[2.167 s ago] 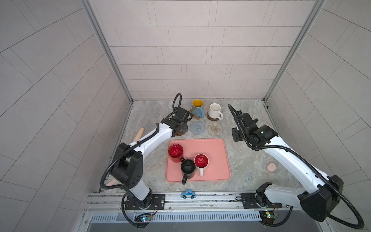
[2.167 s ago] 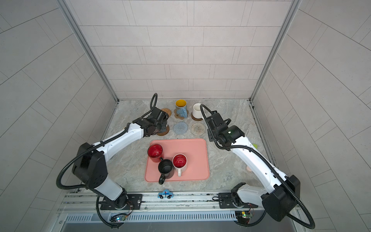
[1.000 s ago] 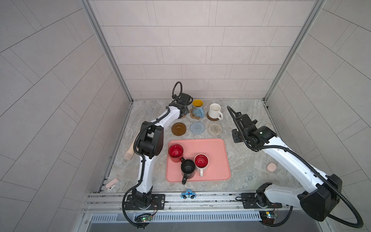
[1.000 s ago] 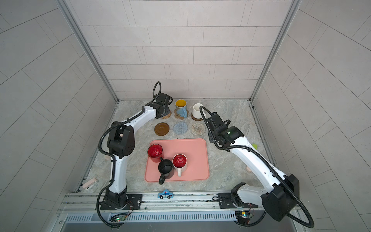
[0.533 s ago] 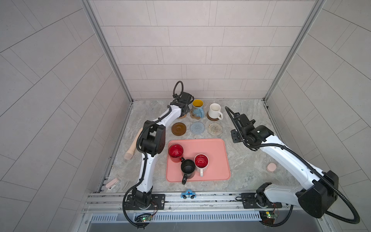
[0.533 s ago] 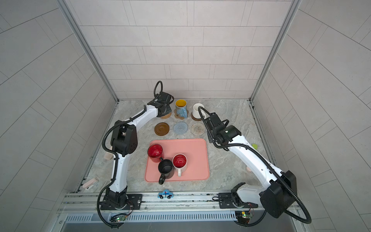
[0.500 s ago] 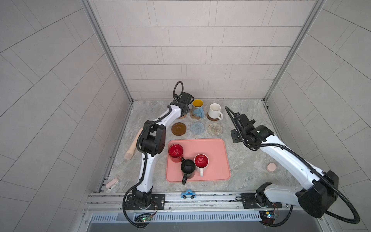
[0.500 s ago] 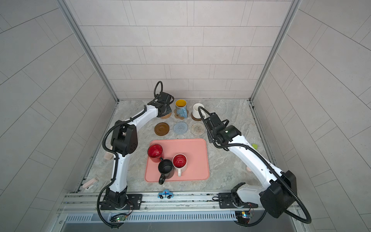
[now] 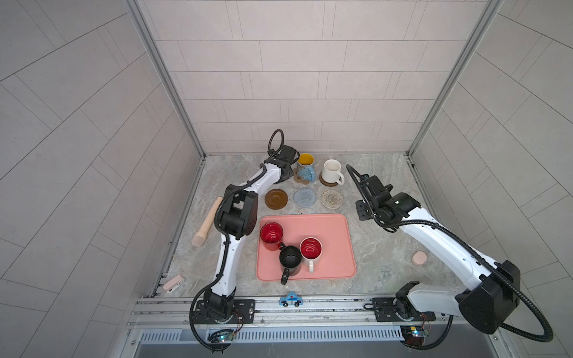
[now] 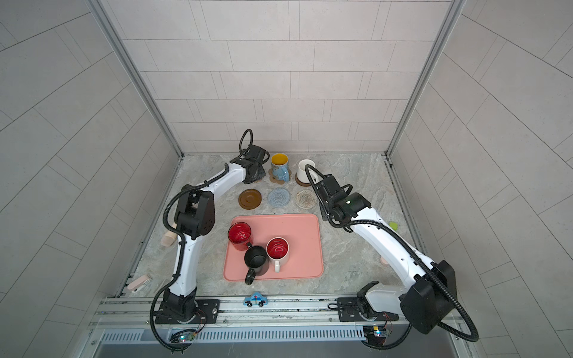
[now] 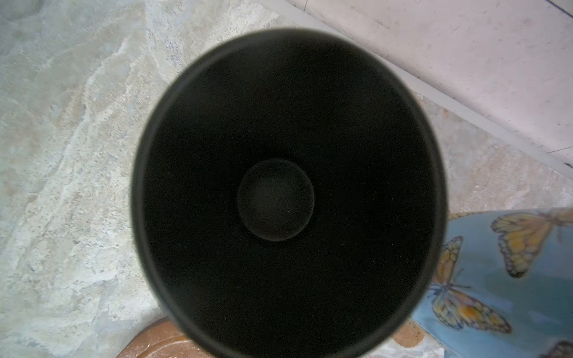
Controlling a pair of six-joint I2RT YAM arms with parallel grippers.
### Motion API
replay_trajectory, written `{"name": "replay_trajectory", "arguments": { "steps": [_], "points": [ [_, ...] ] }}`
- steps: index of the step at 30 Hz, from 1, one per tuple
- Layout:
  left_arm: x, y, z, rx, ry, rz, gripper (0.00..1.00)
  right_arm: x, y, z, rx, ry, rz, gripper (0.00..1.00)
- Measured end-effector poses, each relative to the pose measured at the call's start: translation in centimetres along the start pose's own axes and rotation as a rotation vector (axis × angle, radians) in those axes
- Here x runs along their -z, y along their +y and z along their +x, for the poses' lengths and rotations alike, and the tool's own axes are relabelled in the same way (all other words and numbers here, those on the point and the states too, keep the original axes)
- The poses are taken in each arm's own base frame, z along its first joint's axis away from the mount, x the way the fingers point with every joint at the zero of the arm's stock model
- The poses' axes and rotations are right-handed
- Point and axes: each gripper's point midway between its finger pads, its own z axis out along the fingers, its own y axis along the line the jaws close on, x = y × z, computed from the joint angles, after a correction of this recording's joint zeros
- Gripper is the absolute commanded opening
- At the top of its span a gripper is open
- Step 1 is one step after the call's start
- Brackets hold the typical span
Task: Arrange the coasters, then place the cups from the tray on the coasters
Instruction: 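Lower the black mug onto the rattan coaster and open the left gripper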
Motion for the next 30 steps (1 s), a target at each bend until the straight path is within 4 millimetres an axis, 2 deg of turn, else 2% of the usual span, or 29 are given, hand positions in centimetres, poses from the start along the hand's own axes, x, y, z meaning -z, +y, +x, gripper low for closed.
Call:
{"name": "replay_trajectory", "arguments": {
  "steps": [4, 15, 30],
  "points": [
    [-0.02, -0.04, 0.07, 0.001, 0.004, 0.003, 0.00, -0.01, 0.00, 0.00, 0.000, 0.000, 0.000, 0.44],
    [0.00, -0.08, 0.05, 0.015, 0.008, 0.006, 0.21, -0.01, 0.00, 0.00, 0.000, 0.000, 0.000, 0.45],
    [0.27, -0.76, -0.53, 0.039, -0.011, 0.029, 0.35, -0.01, -0.01, 0.01, 0.000, 0.001, 0.001, 0.44]
  ]
}}
